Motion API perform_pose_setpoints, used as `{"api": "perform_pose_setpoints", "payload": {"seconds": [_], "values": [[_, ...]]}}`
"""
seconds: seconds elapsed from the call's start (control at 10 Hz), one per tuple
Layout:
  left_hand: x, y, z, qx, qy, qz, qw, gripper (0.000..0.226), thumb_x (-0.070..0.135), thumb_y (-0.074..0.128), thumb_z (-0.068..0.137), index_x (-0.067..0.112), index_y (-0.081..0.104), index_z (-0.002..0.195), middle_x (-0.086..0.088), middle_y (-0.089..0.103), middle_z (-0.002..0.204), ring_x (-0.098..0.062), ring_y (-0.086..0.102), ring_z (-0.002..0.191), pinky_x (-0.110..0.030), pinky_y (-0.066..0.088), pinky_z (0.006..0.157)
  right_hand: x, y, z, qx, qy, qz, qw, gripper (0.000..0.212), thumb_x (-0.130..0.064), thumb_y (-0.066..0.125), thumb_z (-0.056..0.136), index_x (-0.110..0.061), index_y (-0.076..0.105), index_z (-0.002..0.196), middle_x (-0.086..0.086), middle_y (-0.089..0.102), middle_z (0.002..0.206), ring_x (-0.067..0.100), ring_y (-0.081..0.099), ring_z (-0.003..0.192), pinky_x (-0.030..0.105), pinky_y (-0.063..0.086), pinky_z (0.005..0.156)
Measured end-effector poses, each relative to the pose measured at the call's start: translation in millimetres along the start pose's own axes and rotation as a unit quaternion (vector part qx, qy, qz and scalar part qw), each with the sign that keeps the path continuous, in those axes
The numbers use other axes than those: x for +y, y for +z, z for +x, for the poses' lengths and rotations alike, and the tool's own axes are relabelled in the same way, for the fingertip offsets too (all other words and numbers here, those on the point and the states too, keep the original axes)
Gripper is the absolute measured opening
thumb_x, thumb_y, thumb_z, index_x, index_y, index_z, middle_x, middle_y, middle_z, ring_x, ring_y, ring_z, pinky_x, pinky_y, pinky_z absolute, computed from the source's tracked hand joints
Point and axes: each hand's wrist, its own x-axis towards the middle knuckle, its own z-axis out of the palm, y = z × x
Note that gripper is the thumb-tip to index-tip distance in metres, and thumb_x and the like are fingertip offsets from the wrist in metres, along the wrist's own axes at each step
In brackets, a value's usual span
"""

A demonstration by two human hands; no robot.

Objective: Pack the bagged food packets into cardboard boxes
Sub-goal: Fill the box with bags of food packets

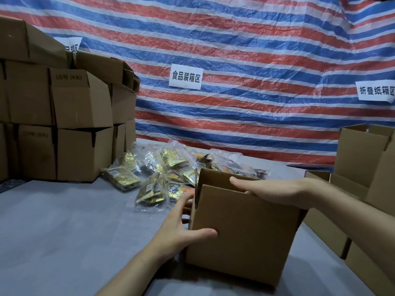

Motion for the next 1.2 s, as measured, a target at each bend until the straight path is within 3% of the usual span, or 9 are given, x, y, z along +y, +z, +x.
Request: {"api": "perform_pose_setpoints", "payload": {"seconds": [0.1,0.2,0.3,0.4,0.6,0.8,0.9,1.0,1.2], "values": [[-1,0,1,0.000,-0.001,-0.004,1.000,0.094,0.052,0.089,0.049,0.037,0.052,0.133,0.006,0.070,0.120,-0.009,0.068,0.108,-0.043,0.056,0.097,5,-4,-2,-0.011,-0.024,0.044,0.999,0.070,-0.086,0.036,0.070,-0.037,0.074,0.101,-0.018,0.077,0.094,0.007,0.074,0.092,0.030,0.053,0.092],[-4,-1,2,-0.001,-0.007,-0.010,1.000,0.094,0.053,0.090,0.050,0.039,0.052,0.134,0.005,0.068,0.120,-0.014,0.068,0.109,-0.044,0.057,0.097,7,-6,-1,0.131,-0.205,0.045,0.969,0.059,-0.068,0.036,0.084,-0.028,0.075,0.102,-0.013,0.076,0.099,0.007,0.072,0.098,0.028,0.056,0.090],[-7,-1,3,-0.004,-0.009,-0.012,1.000,0.094,0.055,0.090,0.051,0.041,0.051,0.136,0.006,0.069,0.119,-0.013,0.069,0.108,-0.042,0.058,0.095,21,-11,-2,0.348,-0.374,0.065,0.857,0.033,-0.052,0.052,0.095,-0.025,0.073,0.097,-0.011,0.074,0.096,0.010,0.069,0.098,0.027,0.058,0.084],[-8,-1,4,-0.001,-0.014,-0.014,1.000,0.095,0.056,0.089,0.051,0.041,0.051,0.137,0.003,0.068,0.122,-0.013,0.068,0.108,-0.041,0.059,0.094,48,-3,4,0.461,-0.386,0.115,0.791,0.025,-0.052,0.057,0.088,-0.035,0.068,0.103,-0.017,0.071,0.101,0.004,0.066,0.103,0.022,0.053,0.085],[-12,1,6,0.009,-0.026,-0.029,0.999,0.098,0.054,0.089,0.054,0.036,0.049,0.141,-0.005,0.067,0.126,-0.019,0.068,0.113,-0.048,0.056,0.098,115,59,35,0.359,-0.340,0.328,0.805,0.064,-0.039,0.054,0.082,-0.025,0.048,0.144,-0.003,0.063,0.138,0.015,0.059,0.127,0.033,0.049,0.104],[-8,0,13,0.045,-0.058,-0.100,0.992,0.065,0.070,0.044,0.081,0.025,0.065,0.124,-0.001,0.076,0.114,-0.014,0.071,0.103,-0.023,0.057,0.081,138,96,53,0.223,-0.271,0.435,0.829,0.078,-0.044,0.082,0.054,-0.026,0.057,0.126,0.002,0.076,0.112,0.021,0.073,0.102,0.022,0.060,0.069],[-12,-5,17,0.177,-0.019,-0.030,0.983,0.057,0.059,0.037,0.094,0.016,0.069,0.113,-0.011,0.072,0.106,-0.025,0.067,0.097,-0.041,0.053,0.086,138,96,54,0.198,-0.281,0.446,0.826,0.070,-0.037,0.080,0.060,-0.029,0.057,0.126,-0.001,0.075,0.112,0.019,0.073,0.102,0.022,0.060,0.070],[-12,-12,17,0.277,0.007,0.075,0.958,0.015,0.030,0.059,0.103,0.020,0.067,0.094,-0.001,0.068,0.088,-0.014,0.063,0.082,-0.032,0.049,0.076,137,95,48,0.207,-0.306,0.434,0.822,0.063,-0.032,0.072,0.066,-0.029,0.056,0.127,-0.005,0.074,0.114,0.015,0.071,0.104,0.020,0.059,0.073],[-15,-14,33,0.253,-0.112,0.299,0.913,0.022,0.029,0.070,0.092,0.018,0.061,0.108,-0.004,0.066,0.107,-0.028,0.063,0.101,-0.043,0.053,0.090,137,91,35,0.190,-0.349,0.397,0.827,0.068,-0.030,0.081,0.064,-0.024,0.058,0.128,-0.006,0.073,0.118,0.013,0.070,0.109,0.026,0.058,0.090]]}}
